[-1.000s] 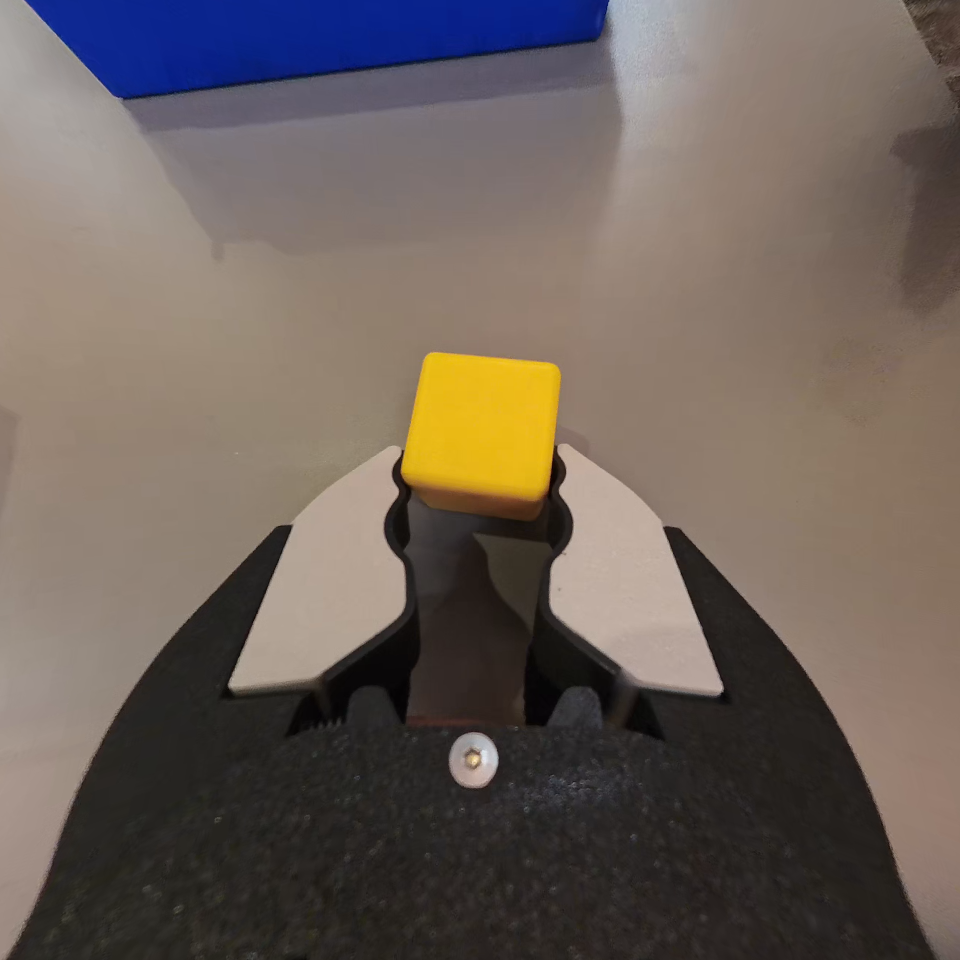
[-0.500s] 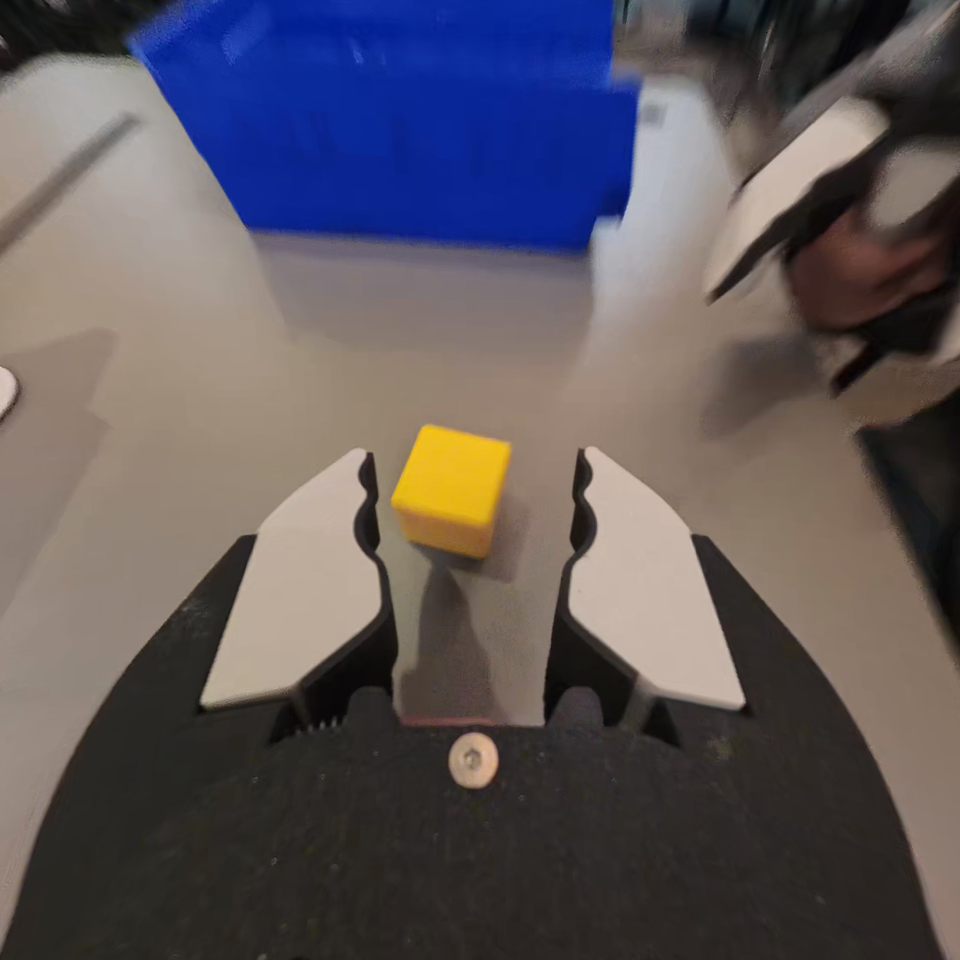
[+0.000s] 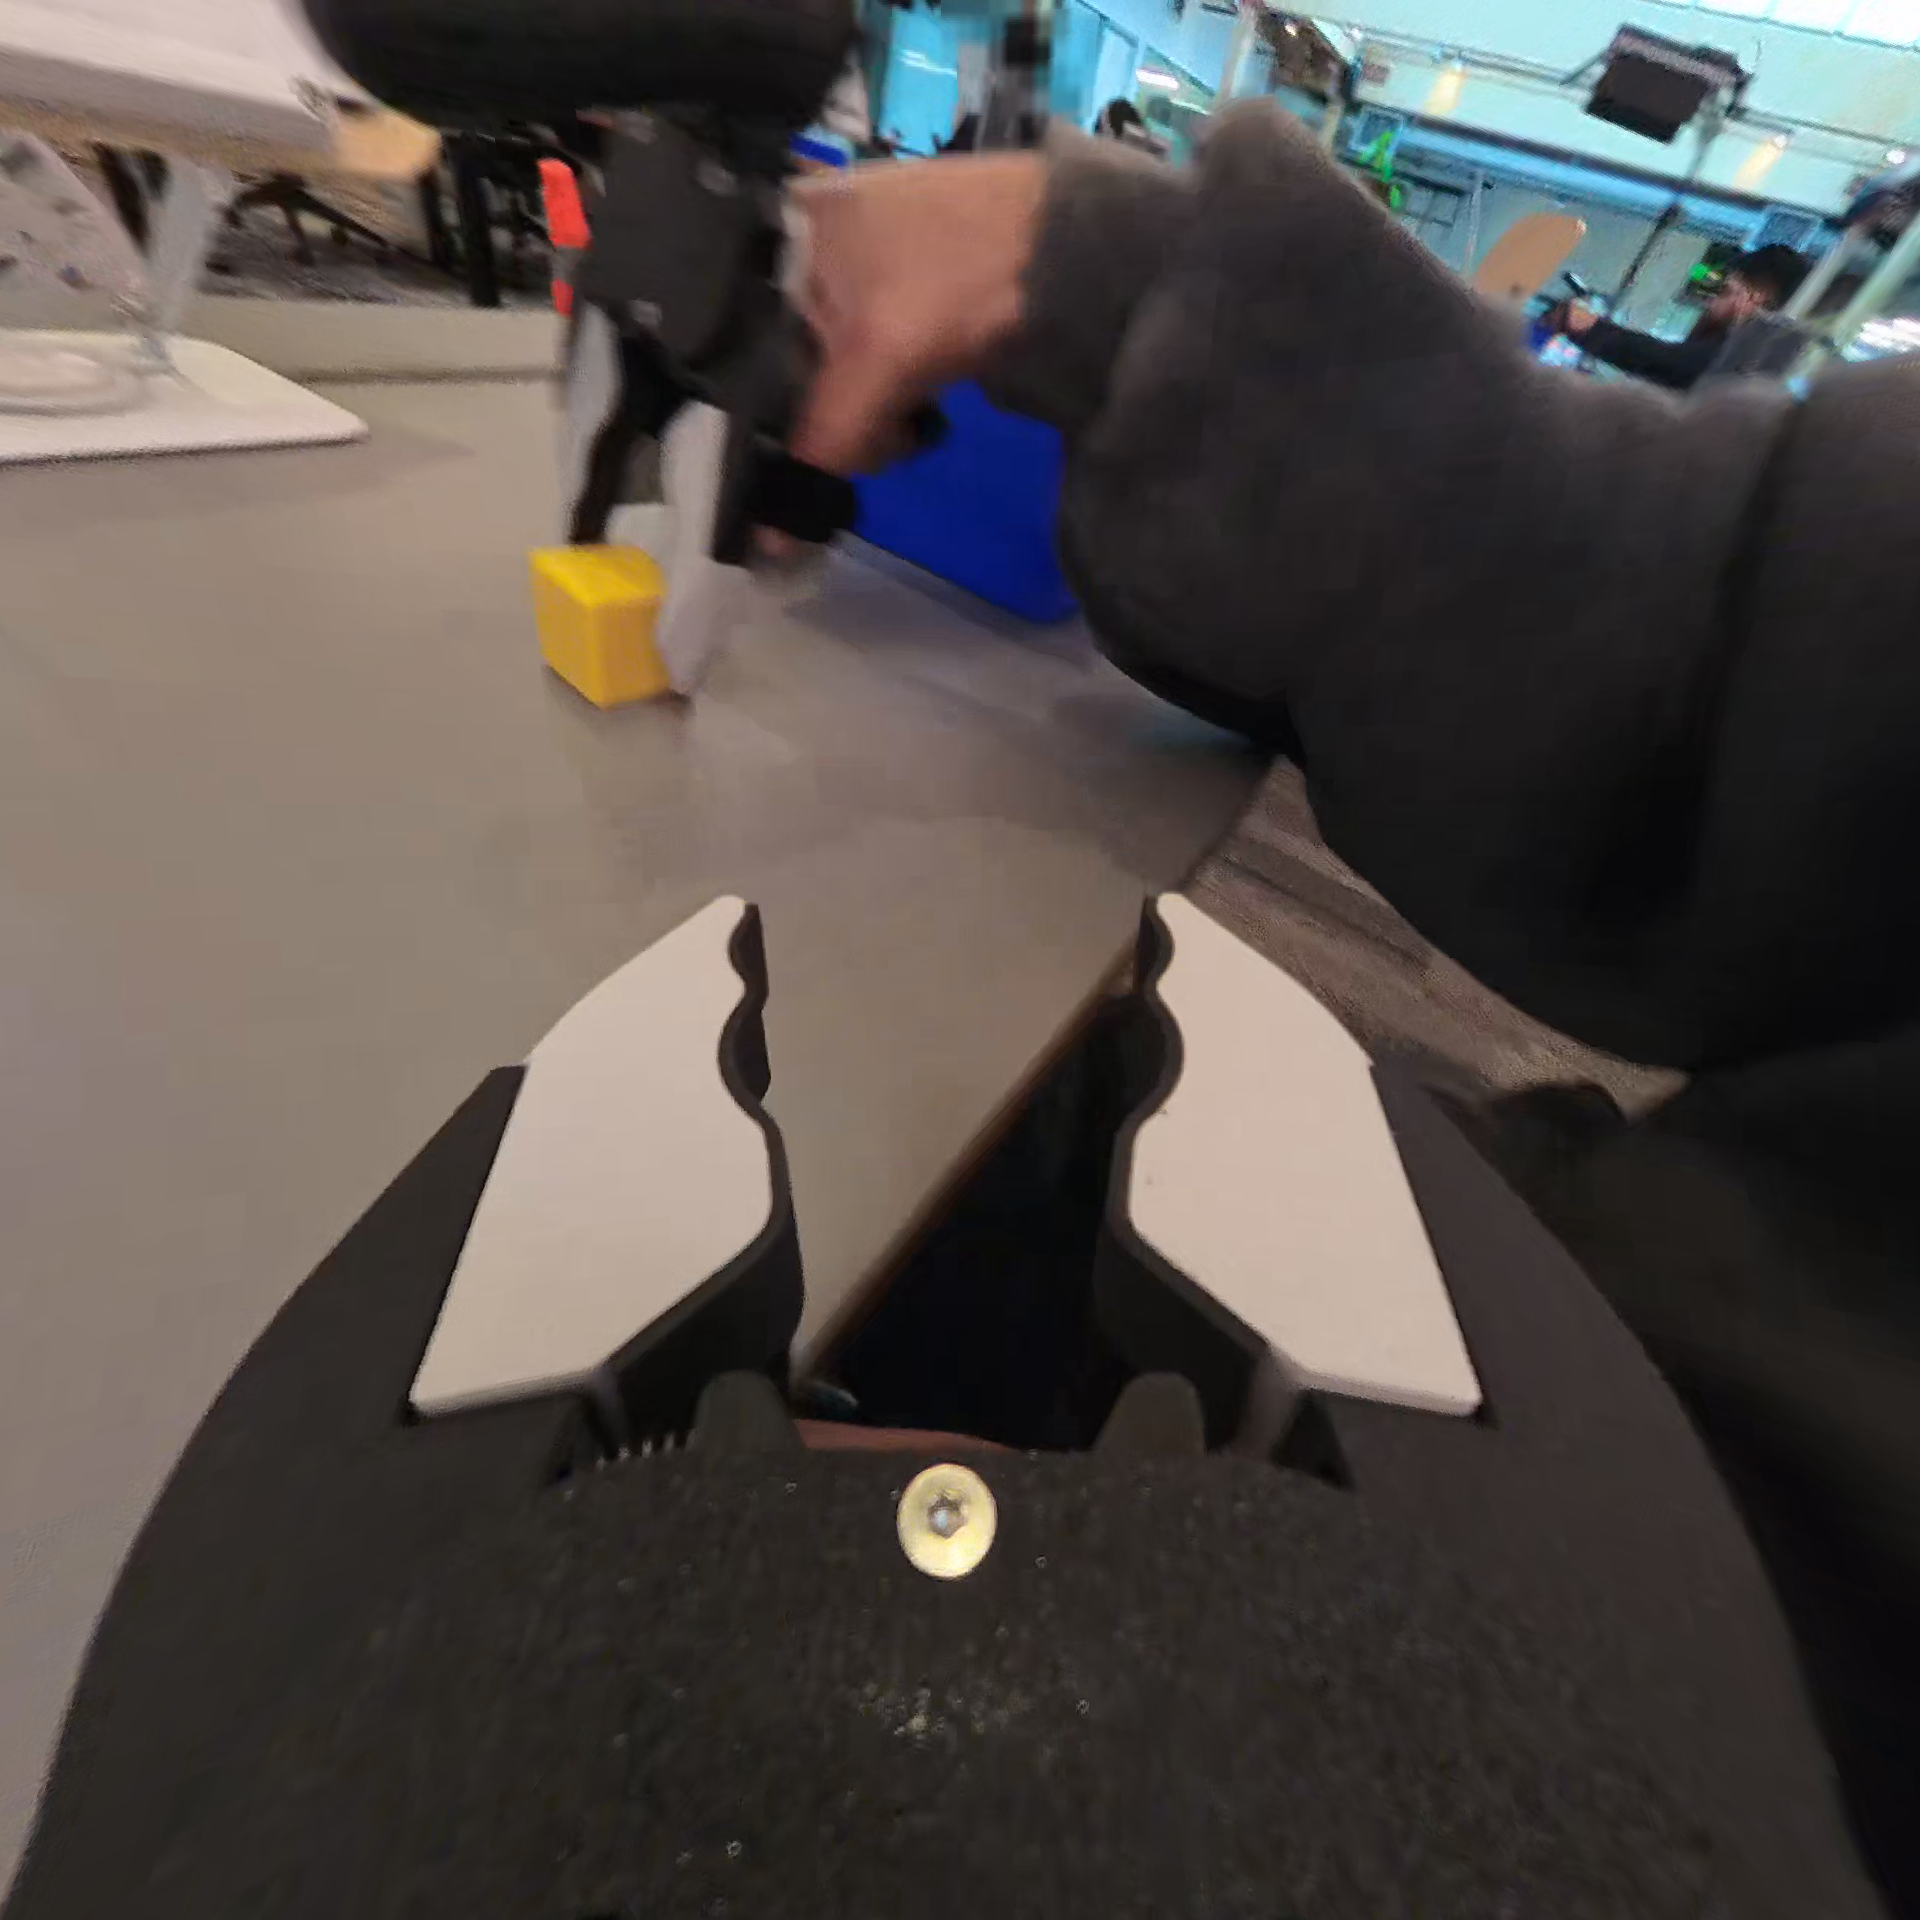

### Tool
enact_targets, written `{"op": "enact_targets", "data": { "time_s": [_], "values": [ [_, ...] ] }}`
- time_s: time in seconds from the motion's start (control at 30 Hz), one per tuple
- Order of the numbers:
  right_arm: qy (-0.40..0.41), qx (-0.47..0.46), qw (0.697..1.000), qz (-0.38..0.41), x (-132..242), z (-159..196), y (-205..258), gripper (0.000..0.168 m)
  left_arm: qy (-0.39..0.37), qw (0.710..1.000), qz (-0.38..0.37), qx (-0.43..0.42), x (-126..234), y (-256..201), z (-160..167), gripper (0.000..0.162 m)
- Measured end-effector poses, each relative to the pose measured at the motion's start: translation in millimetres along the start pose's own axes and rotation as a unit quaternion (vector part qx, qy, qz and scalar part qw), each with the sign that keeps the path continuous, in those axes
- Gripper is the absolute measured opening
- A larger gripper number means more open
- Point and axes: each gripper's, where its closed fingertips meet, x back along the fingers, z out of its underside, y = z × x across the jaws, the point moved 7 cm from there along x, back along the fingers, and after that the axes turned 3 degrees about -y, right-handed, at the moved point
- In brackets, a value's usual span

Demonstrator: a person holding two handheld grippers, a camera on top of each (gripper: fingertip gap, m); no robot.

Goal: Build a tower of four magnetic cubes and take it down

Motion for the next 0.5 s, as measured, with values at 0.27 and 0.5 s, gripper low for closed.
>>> {"op": "enact_targets", "data": {
  "time_s": [0.27, 0.5],
  "values": [
    [-0.097, -0.048, 0.988, 0.112, 100.2, 14.7, 4.5, 0.05, 0.009, 0.997, 0.007, -0.079, 6.8, -29.5, 10.4, 0.061],
    [-0.134, -0.279, 0.916, 0.255, 225.8, 172.7, -13.9, 0.05, 0.002, 1.0, -0.003, 0.013, 11.7, -10.3, 6.2, 0.067]
  ]
}}
